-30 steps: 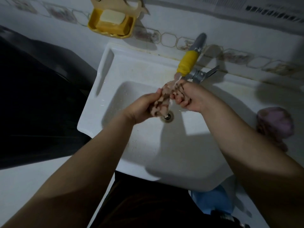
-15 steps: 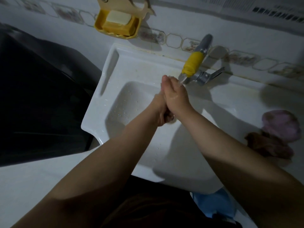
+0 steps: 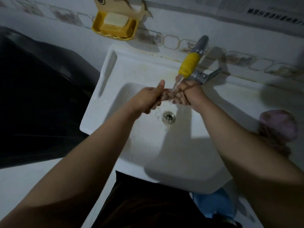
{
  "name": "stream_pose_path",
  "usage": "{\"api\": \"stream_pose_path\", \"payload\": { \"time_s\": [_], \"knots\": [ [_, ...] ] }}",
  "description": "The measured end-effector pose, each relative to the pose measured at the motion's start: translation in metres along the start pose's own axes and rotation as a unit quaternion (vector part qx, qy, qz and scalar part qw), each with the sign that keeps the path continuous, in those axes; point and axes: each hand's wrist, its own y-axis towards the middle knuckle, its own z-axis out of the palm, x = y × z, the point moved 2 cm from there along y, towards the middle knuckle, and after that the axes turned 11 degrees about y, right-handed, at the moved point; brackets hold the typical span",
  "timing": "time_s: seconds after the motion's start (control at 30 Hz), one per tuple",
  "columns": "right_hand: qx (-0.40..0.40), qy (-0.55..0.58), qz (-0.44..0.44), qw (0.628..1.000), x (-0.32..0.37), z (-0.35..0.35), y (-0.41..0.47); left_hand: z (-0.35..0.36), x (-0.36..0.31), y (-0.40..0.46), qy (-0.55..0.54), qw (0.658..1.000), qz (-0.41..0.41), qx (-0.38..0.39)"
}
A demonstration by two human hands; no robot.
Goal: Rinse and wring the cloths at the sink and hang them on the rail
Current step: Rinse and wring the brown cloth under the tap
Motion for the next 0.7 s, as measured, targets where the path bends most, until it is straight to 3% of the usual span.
{"api": "stream_pose_path", "payload": {
  "time_s": [0.13, 0.2, 0.27, 0.37, 0.43, 0.5, 0.6, 0.7],
  "knots": [
    [0.173, -0.035, 0.096, 0.98, -0.005, -0.009, -0.022, -0.031, 0.016, 0.009, -0.084, 0.989, 0.004, 0.12],
    [0.236, -0.038, 0.087, 0.967, -0.006, -0.007, -0.025, -0.032, 0.015, 0.009, -0.095, 0.978, 0.012, 0.186],
    [0.242, -0.068, 0.048, 0.967, -0.009, 0.0, -0.029, -0.03, 0.012, 0.008, -0.069, 0.975, 0.016, 0.209],
    [0.202, -0.151, -0.002, 0.968, -0.009, 0.006, -0.029, -0.034, 0.001, 0.007, 0.127, 0.982, 0.017, 0.137],
    [0.198, -0.175, 0.02, 0.964, -0.007, 0.002, -0.031, -0.042, -0.002, 0.009, 0.315, 0.946, 0.039, 0.063],
    [0.226, -0.183, 0.054, 0.955, -0.005, -0.003, -0.033, -0.045, -0.002, 0.011, 0.378, 0.922, 0.08, 0.016],
    [0.261, -0.182, 0.09, 0.944, -0.004, -0.01, -0.037, -0.04, -0.006, 0.008, 0.226, 0.964, 0.133, -0.033],
    [0.275, -0.147, 0.081, 0.947, -0.004, -0.016, -0.035, -0.032, -0.011, 0.004, 0.078, 0.99, 0.118, -0.029]
  ]
}}
